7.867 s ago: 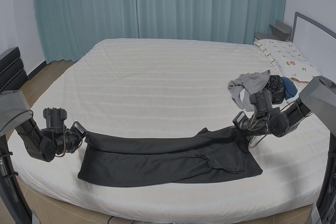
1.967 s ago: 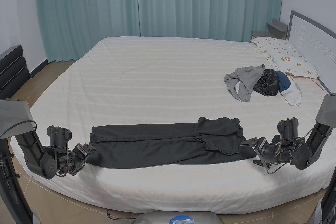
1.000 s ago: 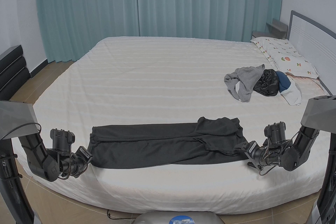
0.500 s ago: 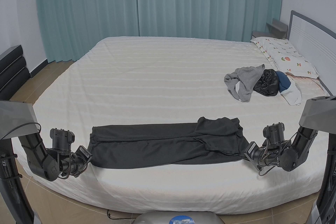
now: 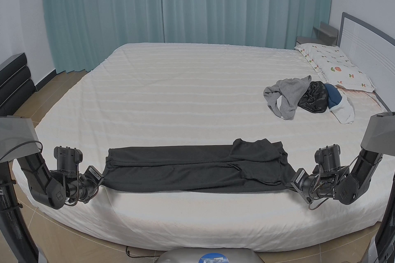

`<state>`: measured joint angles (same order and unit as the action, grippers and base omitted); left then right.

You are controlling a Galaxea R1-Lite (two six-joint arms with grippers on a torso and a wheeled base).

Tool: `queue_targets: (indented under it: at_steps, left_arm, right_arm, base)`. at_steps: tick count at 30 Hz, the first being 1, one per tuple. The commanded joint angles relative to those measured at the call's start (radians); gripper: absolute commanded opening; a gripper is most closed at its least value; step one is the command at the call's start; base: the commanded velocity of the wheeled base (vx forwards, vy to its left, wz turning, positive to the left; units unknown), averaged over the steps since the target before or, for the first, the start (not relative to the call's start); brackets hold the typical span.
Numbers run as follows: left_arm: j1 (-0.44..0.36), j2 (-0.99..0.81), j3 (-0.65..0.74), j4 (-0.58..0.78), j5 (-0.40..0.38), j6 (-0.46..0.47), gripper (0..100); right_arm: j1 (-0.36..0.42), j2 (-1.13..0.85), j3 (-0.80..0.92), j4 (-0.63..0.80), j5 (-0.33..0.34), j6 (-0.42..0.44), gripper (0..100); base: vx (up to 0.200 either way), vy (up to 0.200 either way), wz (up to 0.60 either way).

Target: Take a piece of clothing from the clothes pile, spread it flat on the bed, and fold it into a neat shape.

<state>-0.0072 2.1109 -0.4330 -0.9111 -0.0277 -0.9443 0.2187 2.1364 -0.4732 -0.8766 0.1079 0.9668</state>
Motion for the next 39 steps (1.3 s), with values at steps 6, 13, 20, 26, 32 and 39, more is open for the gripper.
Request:
queue_targets:
  at_steps: [6,13,20,26,32,39]
  left_arm:
    - [0.018,-0.029,0.023,0.006,0.000,0.068,0]
    - [0.012,-0.022,0.057,0.008,0.000,0.114,0]
    - [0.009,-0.020,0.069,0.017,-0.001,0.134,0]
    - [0.006,-0.020,0.076,0.018,-0.006,0.137,100]
    - [0.015,-0.029,0.068,0.018,-0.014,0.137,100]
    - [0.041,-0.066,0.060,0.020,-0.057,0.125,100]
  right_arm:
    - [0.004,-0.052,0.068,0.007,0.006,-0.040,0]
    - [0.002,-0.050,0.085,0.044,0.006,-0.100,0]
    - [0.013,-0.046,0.096,0.067,0.004,-0.129,0]
    - [0.013,-0.042,0.102,0.070,0.004,-0.157,100]
    - [0.010,-0.162,0.090,0.071,-0.002,-0.152,100]
    - [0.074,-0.185,0.041,0.061,0.010,-0.051,100]
  base:
    - [0.000,0.000,0.00]
    - [0.000,0.000,0.00]
    - [0.000,0.000,0.00]
    - [0.000,0.000,0.00]
    - [0.000,0.000,0.00]
    - [0.000,0.000,0.00]
